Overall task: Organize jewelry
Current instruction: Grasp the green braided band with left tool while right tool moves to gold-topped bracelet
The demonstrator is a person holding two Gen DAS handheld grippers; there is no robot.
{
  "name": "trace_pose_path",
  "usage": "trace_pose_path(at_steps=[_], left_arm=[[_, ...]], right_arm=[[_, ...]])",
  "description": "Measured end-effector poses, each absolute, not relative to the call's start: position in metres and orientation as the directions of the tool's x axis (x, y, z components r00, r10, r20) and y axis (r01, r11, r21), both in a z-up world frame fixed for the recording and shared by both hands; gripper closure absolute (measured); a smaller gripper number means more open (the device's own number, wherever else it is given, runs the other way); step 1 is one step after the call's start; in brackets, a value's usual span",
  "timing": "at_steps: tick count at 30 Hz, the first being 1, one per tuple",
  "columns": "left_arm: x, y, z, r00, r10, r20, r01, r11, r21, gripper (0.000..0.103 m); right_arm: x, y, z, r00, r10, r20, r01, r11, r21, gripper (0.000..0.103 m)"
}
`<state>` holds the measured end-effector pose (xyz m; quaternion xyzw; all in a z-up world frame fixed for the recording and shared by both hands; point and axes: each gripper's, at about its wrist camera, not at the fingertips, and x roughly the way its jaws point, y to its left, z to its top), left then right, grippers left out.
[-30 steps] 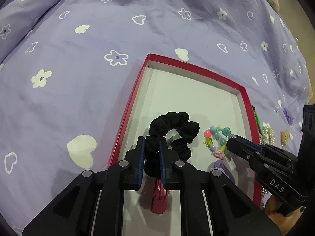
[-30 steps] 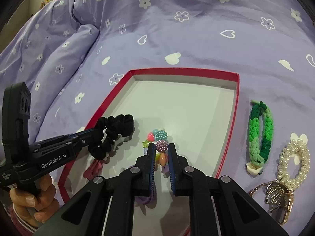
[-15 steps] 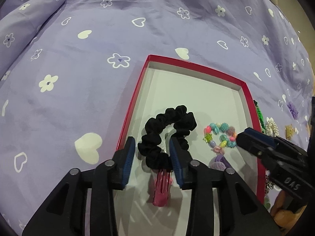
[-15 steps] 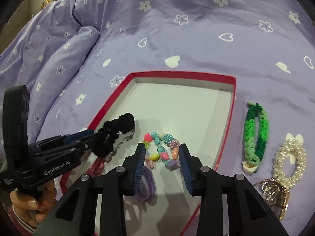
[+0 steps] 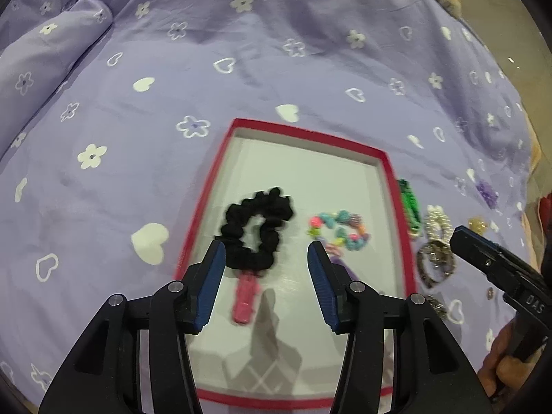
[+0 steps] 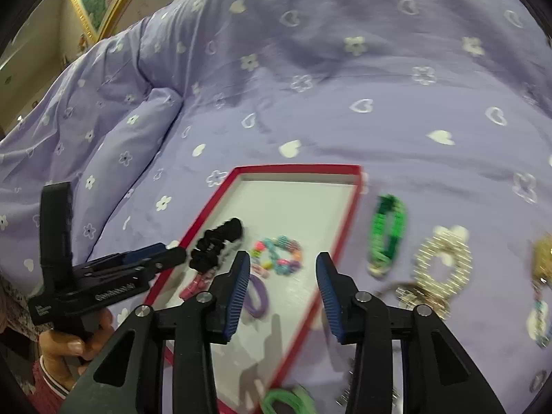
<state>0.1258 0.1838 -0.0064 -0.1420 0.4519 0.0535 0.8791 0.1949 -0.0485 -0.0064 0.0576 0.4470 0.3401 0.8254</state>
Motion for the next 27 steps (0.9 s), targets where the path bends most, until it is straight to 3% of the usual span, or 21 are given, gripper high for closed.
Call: trace_pose_path(at_steps=[27], left_arm=[[0.146,0.053,0.012,0.561,-0.164,-0.811,0.030,0.984,-0.178,0.048]], right_arm=[[0.184,-0.224,-0.020,0.509,0.466,-0.724,-0.246,0.885,0.396,0.053]])
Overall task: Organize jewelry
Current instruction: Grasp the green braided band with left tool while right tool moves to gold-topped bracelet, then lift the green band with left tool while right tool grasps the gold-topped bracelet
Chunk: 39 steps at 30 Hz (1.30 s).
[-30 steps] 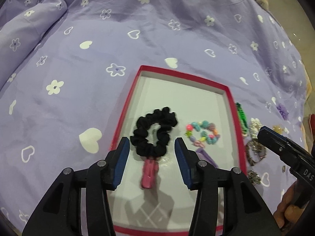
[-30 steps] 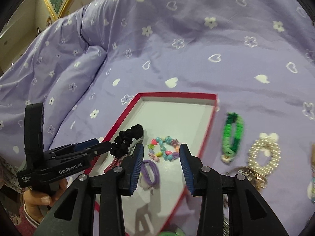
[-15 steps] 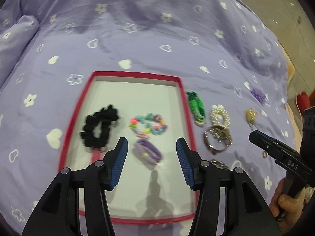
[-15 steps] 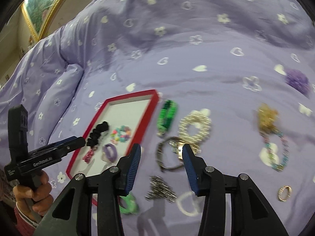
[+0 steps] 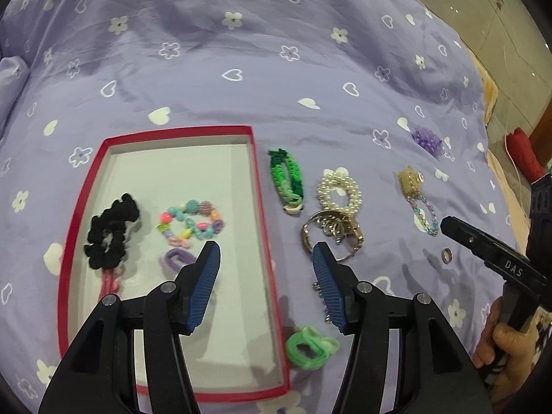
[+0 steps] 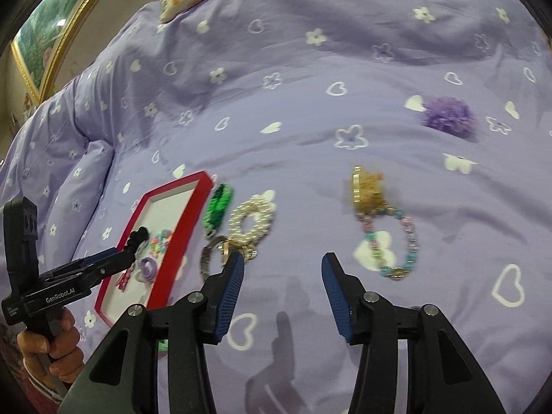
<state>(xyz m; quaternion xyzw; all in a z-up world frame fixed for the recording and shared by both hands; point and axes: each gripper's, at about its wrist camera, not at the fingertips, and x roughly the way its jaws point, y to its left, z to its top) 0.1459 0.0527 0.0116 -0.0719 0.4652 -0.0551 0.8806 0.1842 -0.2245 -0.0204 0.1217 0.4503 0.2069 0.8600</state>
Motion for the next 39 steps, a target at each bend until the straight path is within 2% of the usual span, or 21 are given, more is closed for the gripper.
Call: trace_pose_path(at_steps=[10,15,30,33,35,38,39], left_arm=[[0.175,0.021,0.007,0.535,-0.198,-0.821,0.097,0.980,-0.173,0.048],[0.195,0.003,0.000,0.509,-0.221,-0.832,0.140,0.975,-0.173,0.043],[0.258,0.001,-0.036,0.465,-0.140,-0.874,0.113,0.989,-0.097,0.043],[0.267,0.000,-0.047,0.441,-0.132,-0.888,0.116,0.989,-0.090,0.059],[0.271,0.000,-0.055,0.426,-0.122,-0.896,0.117,0.990,-0.079,0.076],[0.272,0.004,-0.057,0.426,-0.141,-0.894,0.113,0.988,-0.102,0.083],[0.271,0.006,-0.056,0.430,-0.147,-0.891,0.113,0.988,-0.108,0.085]], right_arm=[[0.198,-0.252,-0.025,0.530,0.437,-0.726,-0.197,0.897,0.396,0.053],[0.211,-0.261,-0.029,0.534,0.423,-0.732,-0.180,0.903,0.391,0.053],[0.256,-0.263,-0.042,0.536,0.396,-0.746,-0.151,0.914,0.376,0.053],[0.266,-0.262,-0.053,0.525,0.390,-0.757,-0.137,0.916,0.376,0.053],[0.271,-0.261,-0.058,0.521,0.381,-0.764,-0.130,0.920,0.370,0.053],[0.277,-0.260,-0.067,0.510,0.371,-0.776,-0.123,0.924,0.362,0.055],[0.277,-0.259,-0.069,0.509,0.368,-0.778,-0.122,0.926,0.358,0.062]])
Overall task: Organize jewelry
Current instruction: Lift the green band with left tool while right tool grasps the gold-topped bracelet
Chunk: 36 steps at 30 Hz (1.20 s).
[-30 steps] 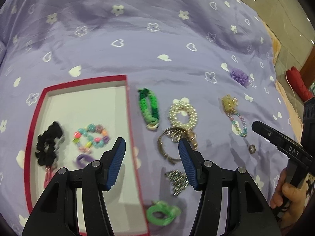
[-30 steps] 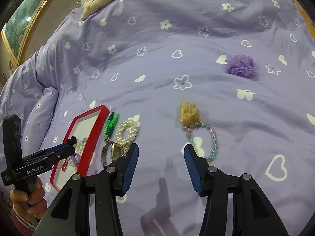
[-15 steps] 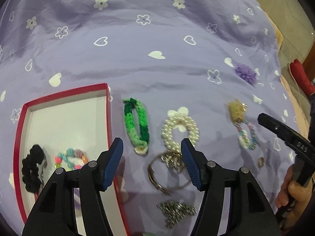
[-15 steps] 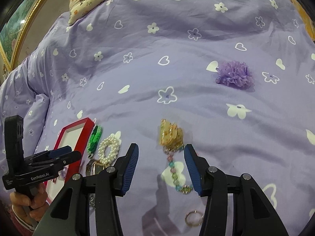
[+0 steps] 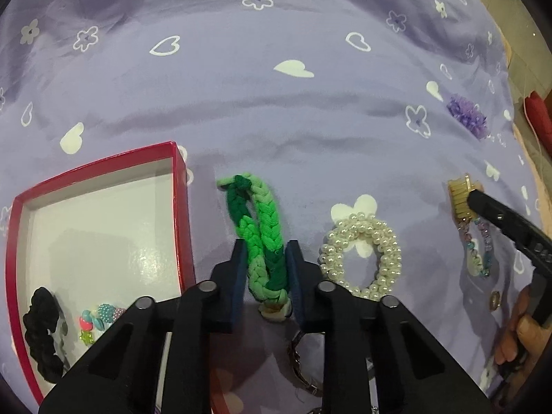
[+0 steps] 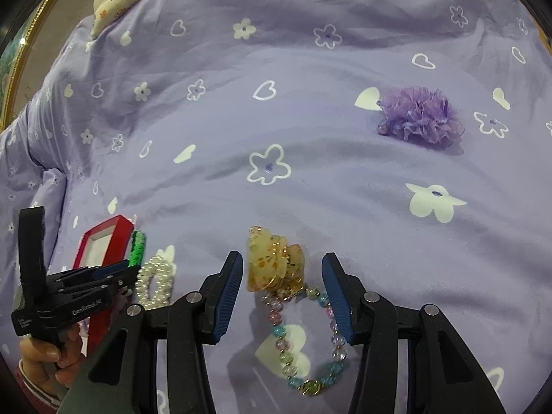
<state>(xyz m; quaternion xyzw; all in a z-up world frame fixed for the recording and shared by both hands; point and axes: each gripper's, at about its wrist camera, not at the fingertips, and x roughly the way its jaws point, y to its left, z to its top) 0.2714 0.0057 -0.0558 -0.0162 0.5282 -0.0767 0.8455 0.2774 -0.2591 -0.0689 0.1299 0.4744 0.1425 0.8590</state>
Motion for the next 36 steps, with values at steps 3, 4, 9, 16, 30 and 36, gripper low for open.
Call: trace_pose_path(at_steps=[3,4,9,16,30,36], left_arm=[[0.268,0.009,-0.051,0.447,-0.163,-0.880,0.110,0.986,-0.126,0.086],[0.266,0.010,-0.048,0.456,-0.170,-0.874,0.111,0.985,-0.134,0.086],[0.254,0.015,-0.033,0.488,-0.212,-0.847,0.117,0.977,-0.177,0.086],[0.231,0.021,-0.011,0.528,-0.235,-0.816,0.125,0.972,-0.200,0.086],[0.185,0.061,0.009,0.575,-0.229,-0.785,0.067,0.970,-0.234,0.086],[0.164,0.084,0.013,0.593,-0.211,-0.777,0.024,0.969,-0.245,0.086]], right_arm=[[0.276,-0.259,-0.069,0.522,0.372,-0.768,-0.129,0.924,0.360,0.078],[0.275,-0.259,-0.067,0.528,0.363,-0.767,-0.130,0.928,0.350,0.078],[0.268,-0.258,-0.056,0.552,0.367,-0.748,-0.146,0.926,0.347,0.078],[0.254,-0.244,-0.038,0.553,0.422,-0.719,-0.194,0.904,0.381,0.078],[0.228,-0.188,-0.018,0.505,0.523,-0.687,-0.300,0.853,0.428,0.078],[0.217,-0.163,-0.015,0.476,0.563,-0.676,-0.341,0.826,0.448,0.078]])
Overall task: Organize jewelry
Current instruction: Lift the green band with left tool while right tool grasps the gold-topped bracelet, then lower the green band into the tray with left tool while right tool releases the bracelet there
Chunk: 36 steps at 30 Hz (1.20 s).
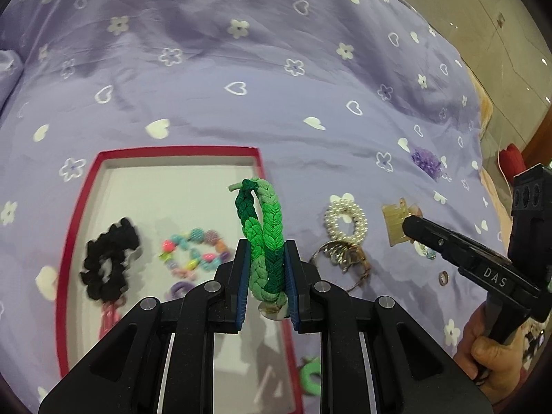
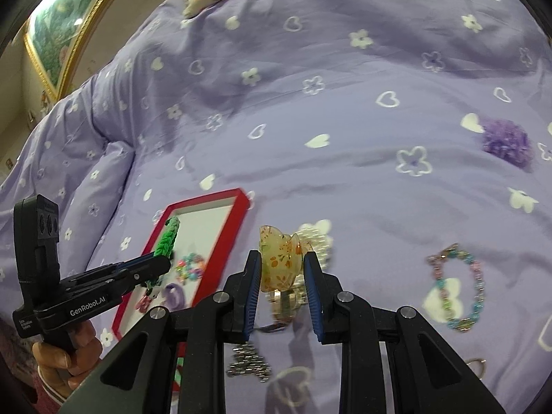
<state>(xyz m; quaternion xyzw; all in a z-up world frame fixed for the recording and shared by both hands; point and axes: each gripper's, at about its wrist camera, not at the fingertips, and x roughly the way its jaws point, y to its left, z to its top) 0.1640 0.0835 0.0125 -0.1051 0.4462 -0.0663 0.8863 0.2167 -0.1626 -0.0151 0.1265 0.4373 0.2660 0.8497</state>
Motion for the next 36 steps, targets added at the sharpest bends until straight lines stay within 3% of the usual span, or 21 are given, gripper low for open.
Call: trace_pose_path(at_steps=[21,36], left_arm=[[0.110,0.161,0.007,0.612,-0.116,-0.782,-0.112,0.966,-0.231,0.086],[0.101,0.201,-0.030,0.545,-0.072,-0.835,-0.187,0.961,-0.205,0.086]], right_arm=[[0.183,-0.074,-0.012,0.361,0.646,-0.673,-0.481,0.747,0.459,0.078],[0.173,-0.007,-0.032,0.267,0.646,-0.715,-0.555,0.710,0.434,0.078]])
